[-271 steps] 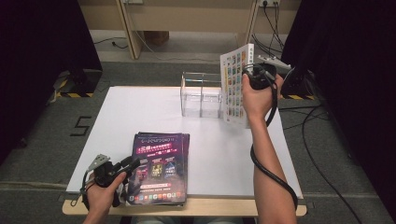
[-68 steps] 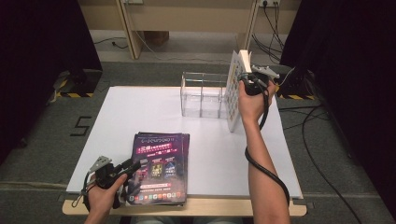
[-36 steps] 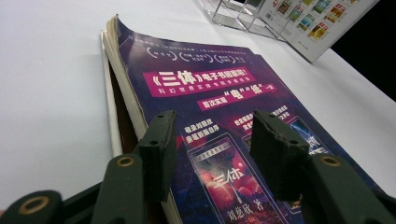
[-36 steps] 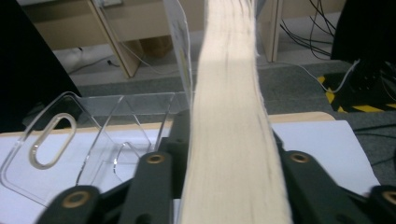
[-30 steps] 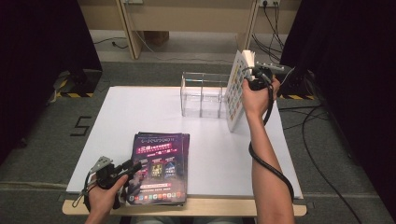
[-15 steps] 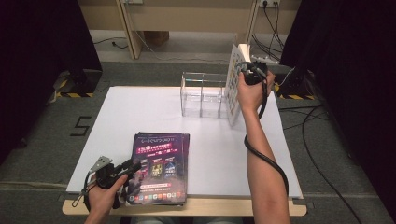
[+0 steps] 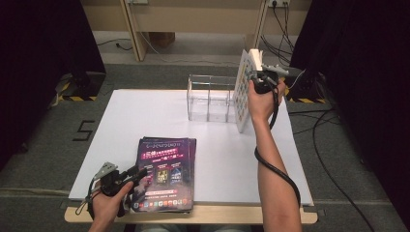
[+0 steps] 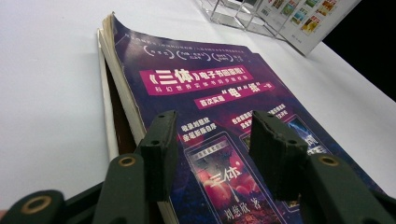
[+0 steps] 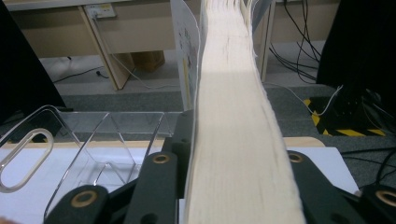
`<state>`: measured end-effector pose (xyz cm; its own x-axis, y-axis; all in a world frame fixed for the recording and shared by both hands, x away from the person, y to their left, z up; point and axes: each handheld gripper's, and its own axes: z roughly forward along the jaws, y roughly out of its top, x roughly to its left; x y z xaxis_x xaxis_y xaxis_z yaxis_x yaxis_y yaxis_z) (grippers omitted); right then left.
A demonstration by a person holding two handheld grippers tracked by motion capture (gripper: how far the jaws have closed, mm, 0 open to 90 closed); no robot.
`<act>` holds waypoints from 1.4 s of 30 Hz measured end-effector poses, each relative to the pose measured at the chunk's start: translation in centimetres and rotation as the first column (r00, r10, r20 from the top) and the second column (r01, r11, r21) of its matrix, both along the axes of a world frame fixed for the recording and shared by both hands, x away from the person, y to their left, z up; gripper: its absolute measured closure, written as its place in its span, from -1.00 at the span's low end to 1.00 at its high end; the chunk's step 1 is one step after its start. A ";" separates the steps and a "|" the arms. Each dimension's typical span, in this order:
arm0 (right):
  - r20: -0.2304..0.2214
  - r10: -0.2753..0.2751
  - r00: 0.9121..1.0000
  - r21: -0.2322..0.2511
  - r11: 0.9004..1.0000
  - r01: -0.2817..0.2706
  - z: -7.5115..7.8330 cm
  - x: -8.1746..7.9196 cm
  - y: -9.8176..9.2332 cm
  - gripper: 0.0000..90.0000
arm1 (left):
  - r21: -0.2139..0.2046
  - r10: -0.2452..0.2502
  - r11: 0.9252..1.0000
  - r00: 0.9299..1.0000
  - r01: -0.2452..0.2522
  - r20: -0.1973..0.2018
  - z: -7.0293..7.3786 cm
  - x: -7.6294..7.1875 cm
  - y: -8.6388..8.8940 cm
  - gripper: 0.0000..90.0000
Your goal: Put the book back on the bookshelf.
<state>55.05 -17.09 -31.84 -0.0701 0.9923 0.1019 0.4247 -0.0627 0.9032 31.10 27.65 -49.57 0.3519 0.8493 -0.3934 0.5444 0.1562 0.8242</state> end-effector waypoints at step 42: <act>0.003 0.032 0.999 0.046 0.998 -0.032 0.5 -4.1 -0.6 0.28 | 0.051 -0.006 0.999 1.000 0.005 0.020 0.1 0.7 -0.8 -0.05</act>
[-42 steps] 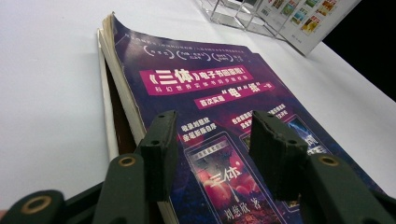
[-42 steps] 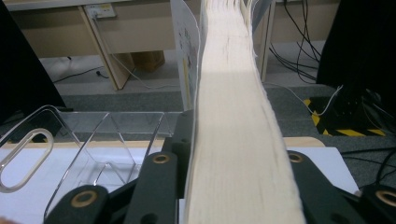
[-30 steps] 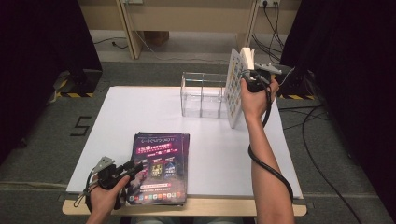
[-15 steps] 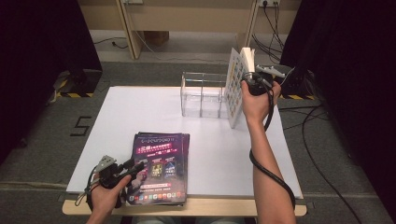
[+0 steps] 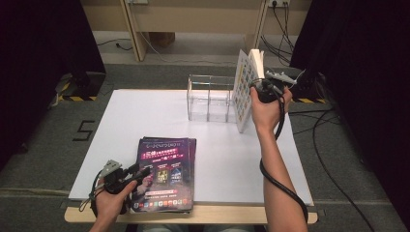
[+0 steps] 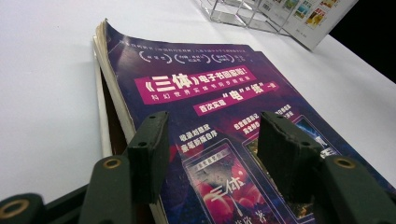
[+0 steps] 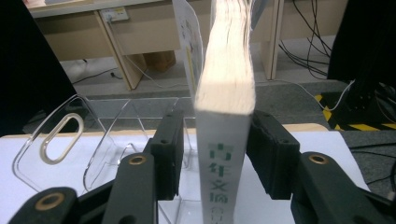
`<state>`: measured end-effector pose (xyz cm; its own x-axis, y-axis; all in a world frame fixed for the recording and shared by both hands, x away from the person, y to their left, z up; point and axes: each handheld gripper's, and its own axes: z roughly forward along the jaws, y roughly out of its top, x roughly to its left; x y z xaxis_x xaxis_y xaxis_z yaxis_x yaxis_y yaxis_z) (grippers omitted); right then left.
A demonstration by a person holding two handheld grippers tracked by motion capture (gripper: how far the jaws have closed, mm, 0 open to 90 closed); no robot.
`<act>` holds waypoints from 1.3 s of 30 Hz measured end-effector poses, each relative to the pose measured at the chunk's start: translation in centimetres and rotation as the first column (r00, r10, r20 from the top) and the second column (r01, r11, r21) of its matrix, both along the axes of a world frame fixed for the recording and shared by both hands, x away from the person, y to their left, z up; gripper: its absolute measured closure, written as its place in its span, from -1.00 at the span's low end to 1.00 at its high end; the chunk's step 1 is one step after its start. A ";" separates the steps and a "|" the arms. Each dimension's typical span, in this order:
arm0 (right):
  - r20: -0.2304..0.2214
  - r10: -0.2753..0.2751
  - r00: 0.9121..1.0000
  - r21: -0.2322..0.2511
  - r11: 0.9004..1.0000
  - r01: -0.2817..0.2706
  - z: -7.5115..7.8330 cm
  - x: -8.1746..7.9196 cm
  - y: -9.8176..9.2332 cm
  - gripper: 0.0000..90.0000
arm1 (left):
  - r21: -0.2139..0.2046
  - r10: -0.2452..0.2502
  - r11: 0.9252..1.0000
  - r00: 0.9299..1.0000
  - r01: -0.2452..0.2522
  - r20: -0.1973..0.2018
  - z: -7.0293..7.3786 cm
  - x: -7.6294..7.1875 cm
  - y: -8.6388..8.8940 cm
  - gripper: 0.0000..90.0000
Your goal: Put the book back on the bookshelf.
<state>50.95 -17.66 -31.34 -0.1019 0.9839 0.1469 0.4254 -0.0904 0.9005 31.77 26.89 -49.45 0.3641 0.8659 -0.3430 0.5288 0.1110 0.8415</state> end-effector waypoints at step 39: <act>-0.104 0.099 0.990 0.042 0.995 -0.095 -3.2 -4.9 -0.1 0.27 | 0.043 0.077 0.996 0.997 -0.077 -0.010 -0.4 -0.4 1.0 -0.11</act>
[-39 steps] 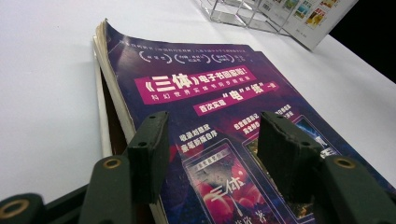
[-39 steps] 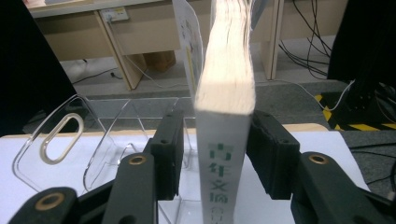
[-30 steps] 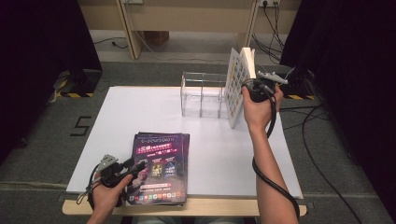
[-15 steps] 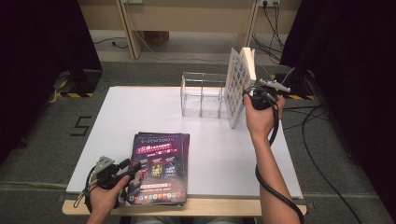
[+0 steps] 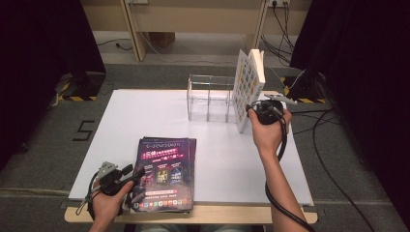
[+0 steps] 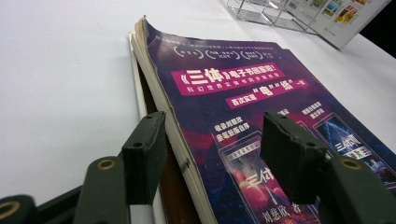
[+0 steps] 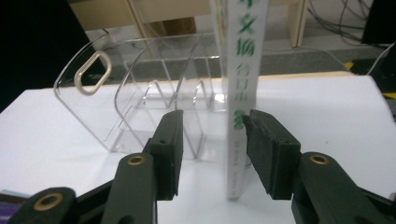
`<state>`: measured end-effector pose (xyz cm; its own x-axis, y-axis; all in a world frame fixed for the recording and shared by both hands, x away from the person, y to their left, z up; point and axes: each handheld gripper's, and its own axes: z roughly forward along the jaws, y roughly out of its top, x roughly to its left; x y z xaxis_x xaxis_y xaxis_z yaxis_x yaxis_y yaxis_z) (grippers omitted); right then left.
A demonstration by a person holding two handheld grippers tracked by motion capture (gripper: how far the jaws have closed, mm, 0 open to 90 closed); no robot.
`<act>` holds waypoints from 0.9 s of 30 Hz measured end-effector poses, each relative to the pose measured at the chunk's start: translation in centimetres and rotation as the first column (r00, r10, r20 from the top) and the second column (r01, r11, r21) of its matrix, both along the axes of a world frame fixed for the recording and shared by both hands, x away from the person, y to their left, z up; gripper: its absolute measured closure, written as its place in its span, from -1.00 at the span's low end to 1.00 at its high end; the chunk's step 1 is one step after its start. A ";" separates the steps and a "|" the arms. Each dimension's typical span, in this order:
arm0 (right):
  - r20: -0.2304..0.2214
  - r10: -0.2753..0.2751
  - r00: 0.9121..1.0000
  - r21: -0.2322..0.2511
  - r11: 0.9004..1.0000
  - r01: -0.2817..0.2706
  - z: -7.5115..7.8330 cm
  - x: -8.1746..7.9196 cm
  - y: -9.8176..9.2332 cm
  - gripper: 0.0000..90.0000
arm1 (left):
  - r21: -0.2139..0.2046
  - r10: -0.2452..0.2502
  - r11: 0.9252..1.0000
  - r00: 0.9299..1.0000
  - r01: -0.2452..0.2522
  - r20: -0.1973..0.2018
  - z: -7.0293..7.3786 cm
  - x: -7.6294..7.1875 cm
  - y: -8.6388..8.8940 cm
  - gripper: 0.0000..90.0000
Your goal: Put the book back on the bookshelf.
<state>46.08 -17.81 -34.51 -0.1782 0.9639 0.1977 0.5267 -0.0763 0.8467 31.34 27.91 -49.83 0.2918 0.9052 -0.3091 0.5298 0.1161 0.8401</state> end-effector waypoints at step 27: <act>-0.141 0.196 0.970 0.012 0.980 -0.196 -5.9 -2.0 5.9 0.27 | 0.018 0.003 1.000 0.999 -0.002 -0.033 -0.4 0.3 0.3 0.06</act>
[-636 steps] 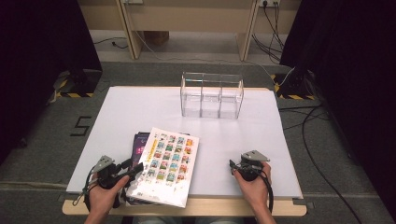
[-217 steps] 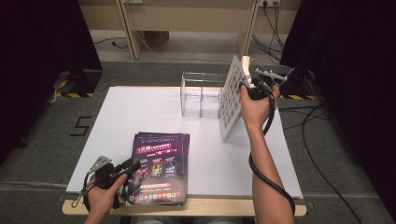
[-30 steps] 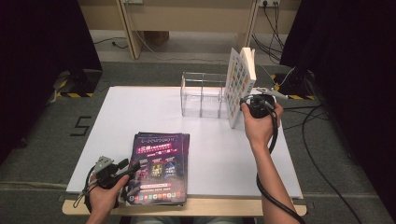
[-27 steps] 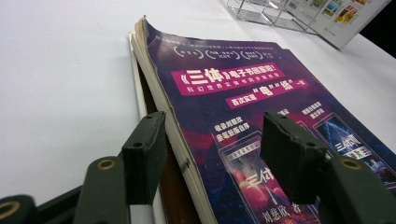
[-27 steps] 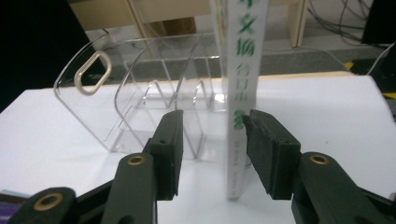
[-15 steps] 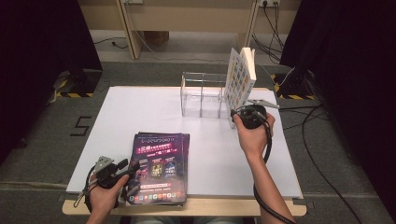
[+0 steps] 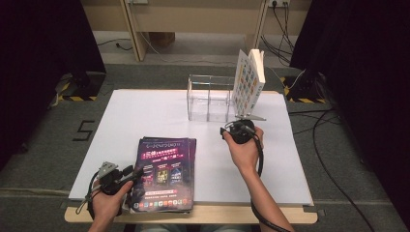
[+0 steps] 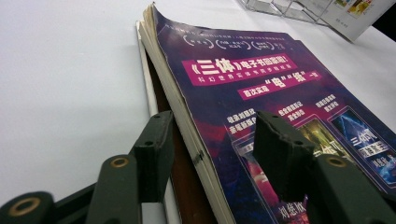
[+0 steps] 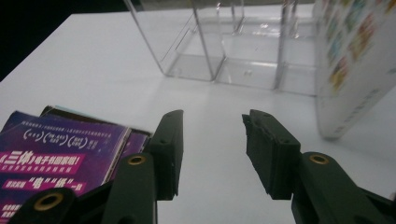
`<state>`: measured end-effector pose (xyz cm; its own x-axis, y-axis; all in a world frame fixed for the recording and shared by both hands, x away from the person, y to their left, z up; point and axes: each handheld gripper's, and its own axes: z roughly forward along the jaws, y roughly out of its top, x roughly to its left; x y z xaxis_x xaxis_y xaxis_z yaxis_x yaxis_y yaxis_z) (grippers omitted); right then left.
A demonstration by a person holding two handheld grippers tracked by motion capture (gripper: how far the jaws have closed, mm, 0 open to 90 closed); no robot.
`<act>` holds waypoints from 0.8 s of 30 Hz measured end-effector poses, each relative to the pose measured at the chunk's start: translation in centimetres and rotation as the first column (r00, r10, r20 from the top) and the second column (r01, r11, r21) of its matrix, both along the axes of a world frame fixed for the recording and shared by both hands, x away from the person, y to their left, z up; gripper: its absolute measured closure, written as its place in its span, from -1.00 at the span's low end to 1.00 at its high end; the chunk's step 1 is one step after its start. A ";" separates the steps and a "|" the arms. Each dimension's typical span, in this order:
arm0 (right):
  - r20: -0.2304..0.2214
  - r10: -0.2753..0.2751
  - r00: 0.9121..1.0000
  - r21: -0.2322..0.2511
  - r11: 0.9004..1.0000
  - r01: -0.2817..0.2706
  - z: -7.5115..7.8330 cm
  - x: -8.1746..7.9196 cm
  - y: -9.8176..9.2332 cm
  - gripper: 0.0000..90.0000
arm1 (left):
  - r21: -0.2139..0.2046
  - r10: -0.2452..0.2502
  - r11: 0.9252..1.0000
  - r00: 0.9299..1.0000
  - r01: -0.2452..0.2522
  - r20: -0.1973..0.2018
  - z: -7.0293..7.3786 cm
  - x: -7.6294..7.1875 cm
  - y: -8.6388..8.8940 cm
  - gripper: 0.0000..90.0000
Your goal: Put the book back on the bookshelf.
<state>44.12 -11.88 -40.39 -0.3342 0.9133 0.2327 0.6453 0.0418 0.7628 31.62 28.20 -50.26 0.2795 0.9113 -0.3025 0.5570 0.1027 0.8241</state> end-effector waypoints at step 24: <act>-0.101 0.106 0.989 -0.030 0.993 -0.110 -4.0 -1.0 4.3 0.27 | 0.020 -0.019 1.000 0.995 0.021 -0.095 0.8 1.1 -0.1 0.38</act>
<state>43.16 -7.59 -44.39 -0.4084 0.8813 0.2378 0.7080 0.1414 0.6919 32.74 28.08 -49.51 0.2685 0.9122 -0.3095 0.6341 0.0745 0.7696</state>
